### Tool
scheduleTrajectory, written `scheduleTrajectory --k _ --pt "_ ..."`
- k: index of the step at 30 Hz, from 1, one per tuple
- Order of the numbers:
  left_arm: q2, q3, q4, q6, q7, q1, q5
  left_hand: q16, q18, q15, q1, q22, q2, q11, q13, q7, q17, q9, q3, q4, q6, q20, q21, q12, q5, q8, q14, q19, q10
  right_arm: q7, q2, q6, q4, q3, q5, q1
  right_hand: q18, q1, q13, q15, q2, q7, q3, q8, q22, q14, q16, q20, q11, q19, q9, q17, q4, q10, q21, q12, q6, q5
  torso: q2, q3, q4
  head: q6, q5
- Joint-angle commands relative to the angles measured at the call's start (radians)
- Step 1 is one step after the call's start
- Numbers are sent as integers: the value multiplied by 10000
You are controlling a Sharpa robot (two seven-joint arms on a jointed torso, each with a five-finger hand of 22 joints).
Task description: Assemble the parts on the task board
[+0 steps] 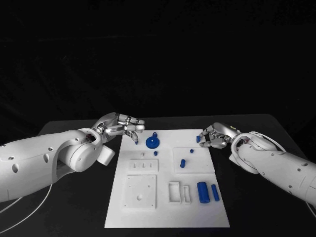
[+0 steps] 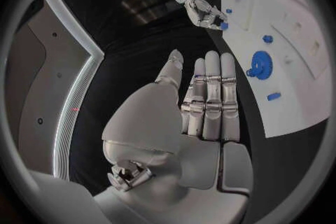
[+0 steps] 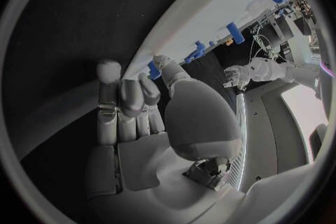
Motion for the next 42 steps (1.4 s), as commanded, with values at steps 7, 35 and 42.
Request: scheduleTrajectory --k 7,35,42 --pt "55 9 -13 190 26 2 66 -36 -128 37 -4 -8 111 -24 2 33 -19 16 -27 -23 33 39 -61 -4 45 13 12 19 -70 63 168 -8 -177 7 62 -14 -67 -14 1 8 54 10 35 -32 680 12 23 30 -9 -12 -15 13 -17 -46 9 14 -67 -61 -28 -1 8 -29 -8" --pt "146 3 -46 463 -190 1 39 -37 -125 41 7 -1 121 -19 0 35 -33 17 -16 -15 38 40 -102 -7 50 17 3 39 -93 67 393 179 -314 10 223 -5 -82 -226 31 -15 187 -56 509 -26 672 17 9 10 -47 -34 -9 40 -6 -58 -24 33 238 -419 -12 7 -21 -54 92" --pt "184 1 -53 510 -282 1 15 -62 -123 53 -5 -8 134 -4 -1 41 -53 17 -20 4 33 51 -131 -8 50 16 -13 32 -137 51 425 245 -337 12 450 4 -118 -295 71 -68 290 -208 841 -16 668 13 -11 -31 -124 -52 23 36 64 -54 -54 60 770 -976 -13 5 -28 -74 49"
